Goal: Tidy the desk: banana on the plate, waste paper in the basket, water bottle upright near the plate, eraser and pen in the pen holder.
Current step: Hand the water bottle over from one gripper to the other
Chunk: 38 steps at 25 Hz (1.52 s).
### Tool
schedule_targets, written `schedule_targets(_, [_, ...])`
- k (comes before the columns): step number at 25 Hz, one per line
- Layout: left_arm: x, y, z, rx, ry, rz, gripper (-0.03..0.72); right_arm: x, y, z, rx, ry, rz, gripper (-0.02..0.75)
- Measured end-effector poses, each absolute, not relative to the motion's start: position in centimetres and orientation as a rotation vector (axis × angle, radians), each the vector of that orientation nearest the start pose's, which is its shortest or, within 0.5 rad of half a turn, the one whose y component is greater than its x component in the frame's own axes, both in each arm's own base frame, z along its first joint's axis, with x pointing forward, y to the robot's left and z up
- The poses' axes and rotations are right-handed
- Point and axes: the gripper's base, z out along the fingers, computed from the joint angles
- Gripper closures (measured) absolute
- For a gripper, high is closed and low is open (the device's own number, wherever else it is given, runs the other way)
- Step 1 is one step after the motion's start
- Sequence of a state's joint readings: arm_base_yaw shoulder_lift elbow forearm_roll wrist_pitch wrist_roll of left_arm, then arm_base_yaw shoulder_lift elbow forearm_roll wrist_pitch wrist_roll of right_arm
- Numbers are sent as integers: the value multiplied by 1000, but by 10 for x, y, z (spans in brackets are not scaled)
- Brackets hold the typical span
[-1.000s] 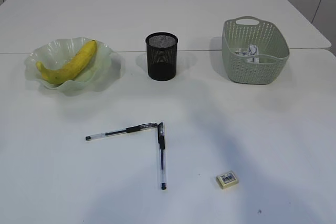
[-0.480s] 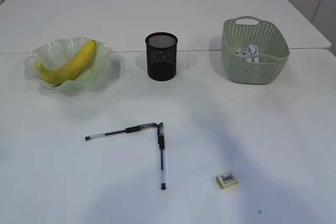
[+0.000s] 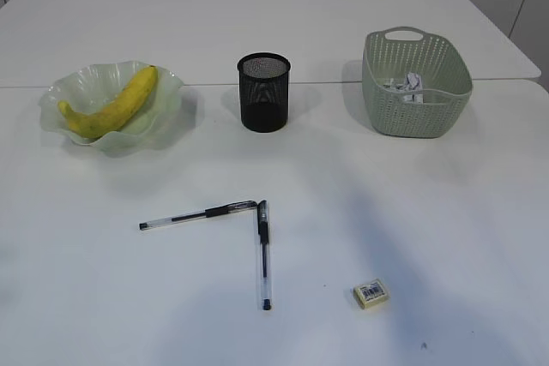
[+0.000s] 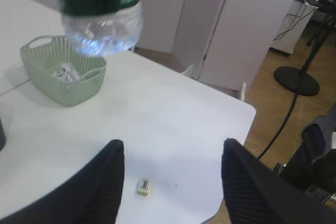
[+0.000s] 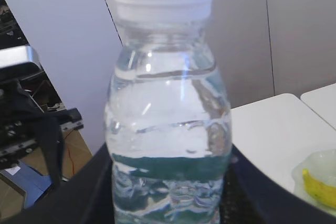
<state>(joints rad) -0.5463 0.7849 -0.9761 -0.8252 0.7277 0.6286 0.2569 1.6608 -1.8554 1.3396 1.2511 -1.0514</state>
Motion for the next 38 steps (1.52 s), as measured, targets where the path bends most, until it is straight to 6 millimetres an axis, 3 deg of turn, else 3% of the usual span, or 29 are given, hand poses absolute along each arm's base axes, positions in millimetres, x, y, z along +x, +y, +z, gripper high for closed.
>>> schedule_targets(4, [87, -108, 445, 843, 1597, -892, 310, 299, 166, 481, -1101, 1484, 1191, 388])
schedule_targets(16, [66, -109, 467, 953, 1463, -1025, 356, 299, 166, 480, -1105, 1484, 1189, 388])
schedule_targets(23, [79, -111, 468, 897, 1466, -955, 384, 299, 166, 480, -1105, 1484, 1189, 388])
schedule_targets(31, [109, -138, 454, 956, 1532, -1076, 392, 299, 166, 480, -1106, 1482, 1188, 388])
schedule_targets(38, [98, -137, 481, 906, 1395, -1233, 402, 299, 166, 480, -1107, 1483, 1187, 388])
